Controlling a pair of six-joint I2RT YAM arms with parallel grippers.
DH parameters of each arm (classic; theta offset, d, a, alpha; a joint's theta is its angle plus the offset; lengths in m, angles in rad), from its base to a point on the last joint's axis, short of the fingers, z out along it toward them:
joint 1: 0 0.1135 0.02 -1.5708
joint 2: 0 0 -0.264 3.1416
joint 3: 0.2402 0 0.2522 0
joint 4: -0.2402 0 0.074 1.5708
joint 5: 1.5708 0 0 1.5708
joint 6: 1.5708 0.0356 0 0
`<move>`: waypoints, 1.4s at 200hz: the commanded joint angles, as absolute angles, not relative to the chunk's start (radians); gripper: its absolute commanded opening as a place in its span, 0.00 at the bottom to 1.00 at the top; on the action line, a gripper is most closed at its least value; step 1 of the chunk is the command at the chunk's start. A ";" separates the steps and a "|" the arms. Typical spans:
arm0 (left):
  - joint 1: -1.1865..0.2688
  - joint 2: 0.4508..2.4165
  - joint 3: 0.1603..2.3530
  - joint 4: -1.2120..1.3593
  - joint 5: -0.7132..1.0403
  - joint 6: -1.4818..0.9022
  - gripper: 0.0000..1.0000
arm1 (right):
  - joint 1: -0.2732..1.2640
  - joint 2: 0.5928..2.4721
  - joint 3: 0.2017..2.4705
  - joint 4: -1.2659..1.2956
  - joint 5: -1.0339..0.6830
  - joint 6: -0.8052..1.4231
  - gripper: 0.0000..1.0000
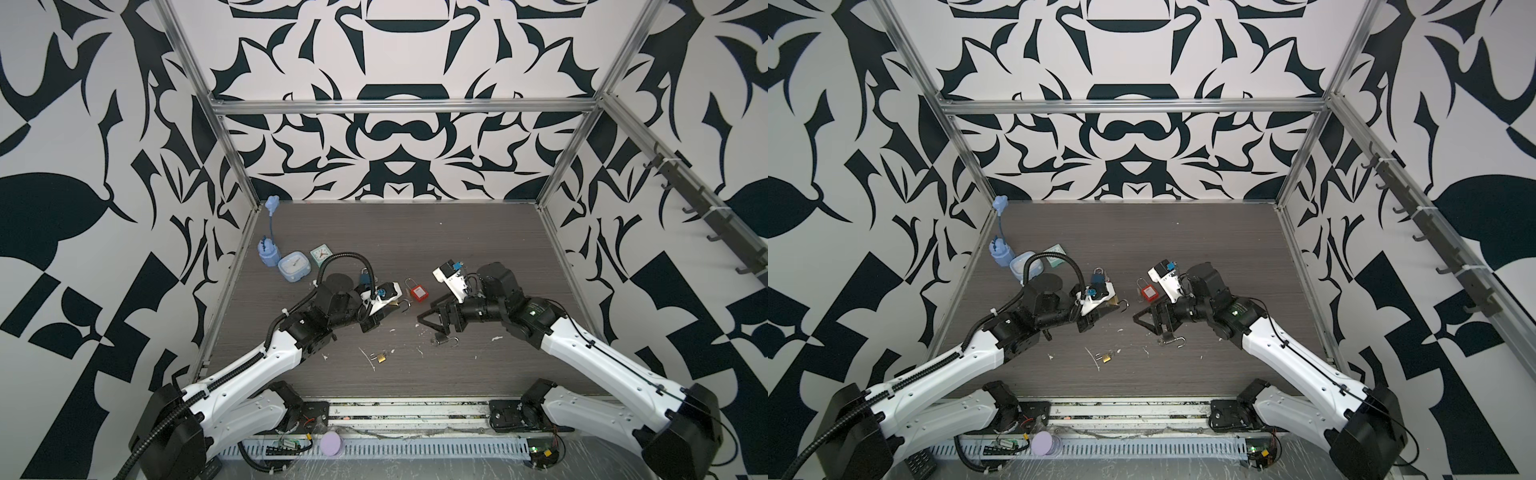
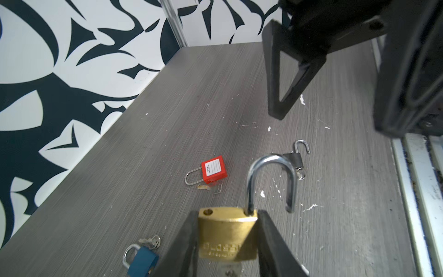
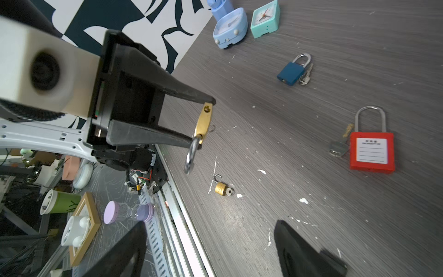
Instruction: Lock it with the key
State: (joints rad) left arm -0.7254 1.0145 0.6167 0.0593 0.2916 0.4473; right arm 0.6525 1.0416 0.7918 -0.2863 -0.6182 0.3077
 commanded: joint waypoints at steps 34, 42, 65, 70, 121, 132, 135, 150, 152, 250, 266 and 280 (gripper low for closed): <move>-0.721 1.009 0.615 0.104 0.409 0.474 0.00 | 0.678 1.117 0.871 -0.230 -0.622 0.284 0.73; -0.721 1.011 0.617 0.101 0.417 0.474 0.00 | 0.678 1.128 0.876 -0.232 -0.614 0.285 0.70; -0.721 1.009 0.617 0.101 0.421 0.470 0.00 | 0.679 1.148 0.881 -0.240 -0.561 0.276 0.62; -0.721 1.009 0.618 0.101 0.422 0.470 0.00 | 0.678 1.152 0.882 -0.242 -0.552 0.272 0.60; -0.721 1.044 0.642 0.048 0.468 0.488 0.00 | 0.678 1.208 0.936 -0.235 -0.461 0.255 0.51; -0.721 1.053 0.649 0.037 0.471 0.490 0.00 | 0.678 1.221 0.950 -0.229 -0.457 0.257 0.50; -0.721 1.055 0.650 0.037 0.471 0.489 0.00 | 0.678 1.224 0.952 -0.226 -0.458 0.258 0.50; -0.721 1.059 0.652 0.037 0.478 0.489 0.00 | 0.678 1.233 0.960 -0.221 -0.451 0.264 0.50; -0.721 1.059 0.651 0.037 0.478 0.489 0.00 | 0.678 1.233 0.960 -0.222 -0.449 0.264 0.51; -0.722 1.071 0.650 0.068 0.388 0.540 0.00 | 0.679 1.144 0.958 -0.259 -0.436 0.367 0.48; -0.726 1.076 0.652 0.067 0.377 0.576 0.00 | 0.677 1.150 0.963 -0.265 -0.479 0.411 0.46; -0.733 1.077 0.653 0.063 0.368 0.617 0.00 | 0.676 1.166 0.962 -0.262 -0.533 0.462 0.43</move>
State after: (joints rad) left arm -0.7250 1.0748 0.6178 0.0406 0.3817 0.5301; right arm 0.6750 1.1584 0.9276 -0.2672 -0.4431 0.3676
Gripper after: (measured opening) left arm 0.372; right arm 0.449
